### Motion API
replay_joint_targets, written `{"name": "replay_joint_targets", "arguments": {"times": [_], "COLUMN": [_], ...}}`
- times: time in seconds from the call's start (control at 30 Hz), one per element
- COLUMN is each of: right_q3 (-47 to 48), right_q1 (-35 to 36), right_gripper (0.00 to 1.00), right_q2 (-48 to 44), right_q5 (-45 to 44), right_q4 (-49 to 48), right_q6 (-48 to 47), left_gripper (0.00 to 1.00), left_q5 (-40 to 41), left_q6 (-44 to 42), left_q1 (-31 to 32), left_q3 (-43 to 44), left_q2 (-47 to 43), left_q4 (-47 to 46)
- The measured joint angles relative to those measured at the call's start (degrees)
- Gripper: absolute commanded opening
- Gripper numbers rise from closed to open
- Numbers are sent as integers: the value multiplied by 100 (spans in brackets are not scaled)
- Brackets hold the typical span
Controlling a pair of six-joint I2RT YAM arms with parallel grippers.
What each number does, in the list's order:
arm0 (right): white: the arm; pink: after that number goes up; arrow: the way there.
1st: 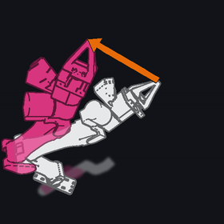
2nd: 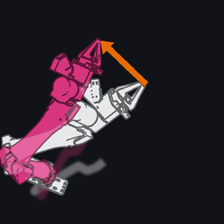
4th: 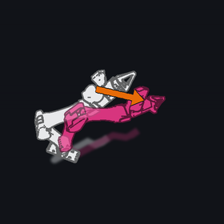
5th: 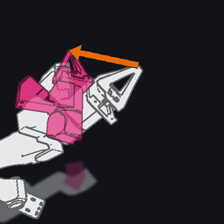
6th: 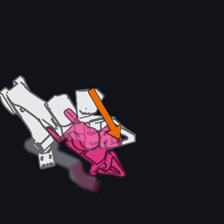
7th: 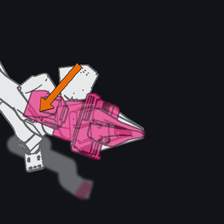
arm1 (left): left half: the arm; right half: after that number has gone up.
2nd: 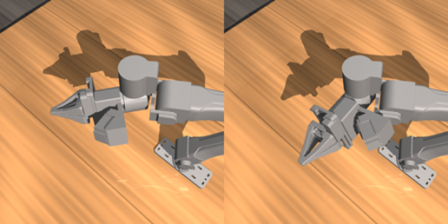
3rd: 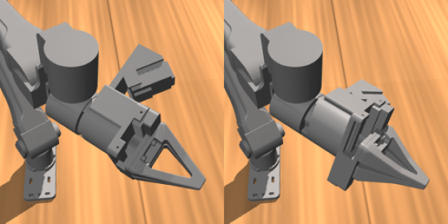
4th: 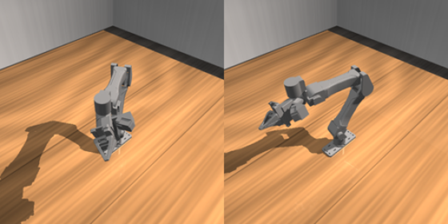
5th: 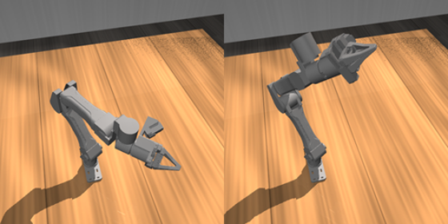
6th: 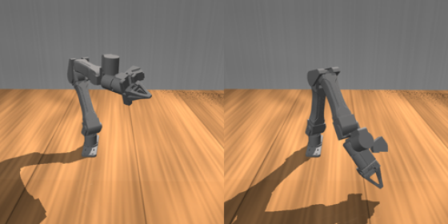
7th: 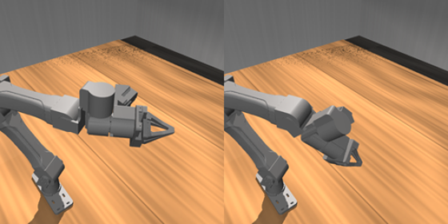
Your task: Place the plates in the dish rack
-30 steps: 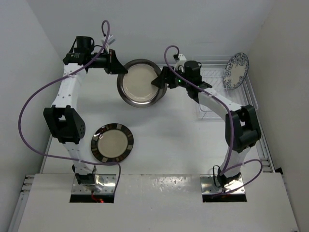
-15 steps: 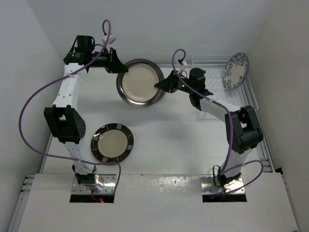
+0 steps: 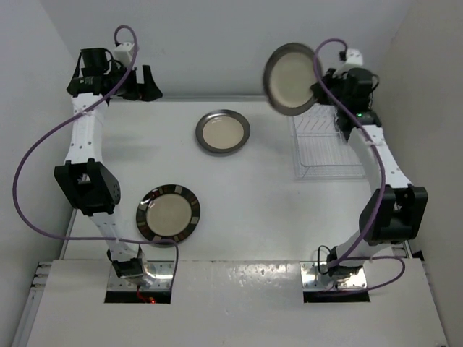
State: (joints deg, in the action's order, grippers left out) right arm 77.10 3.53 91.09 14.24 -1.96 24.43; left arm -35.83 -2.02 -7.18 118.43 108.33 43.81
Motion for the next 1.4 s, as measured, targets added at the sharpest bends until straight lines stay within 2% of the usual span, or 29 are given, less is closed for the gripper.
{"name": "replay_joint_targets", "arguments": {"times": [0.2,0.33,0.43,0.77,1.4], "right_q3": [1220,1425,1445,1449,1335], "right_q1": [-944,-1217,-1300,-1329,-977], "right_gripper": [0,0,0,0,0], "right_q2": [2,107,387,1471,1681], "right_q5": [-1851,-2739,-3045,-3145,-3633], "right_q4": [800,761,715,970,562], "right_q6": [-1512,-2426,-2855,-3233,-3215], "left_gripper": [100,100,100,100,100], "left_q5": [380,415,409,413,439], "left_q6": [-2,-2,-7,-33,-55], "left_q1": [-511,-551,-551,-529,-529], "left_q3": [-363,-529,-535,-608,-734], "left_q2": [-2,-2,-2,-2,-2], "left_q4": [9,79,70,66,70]}}
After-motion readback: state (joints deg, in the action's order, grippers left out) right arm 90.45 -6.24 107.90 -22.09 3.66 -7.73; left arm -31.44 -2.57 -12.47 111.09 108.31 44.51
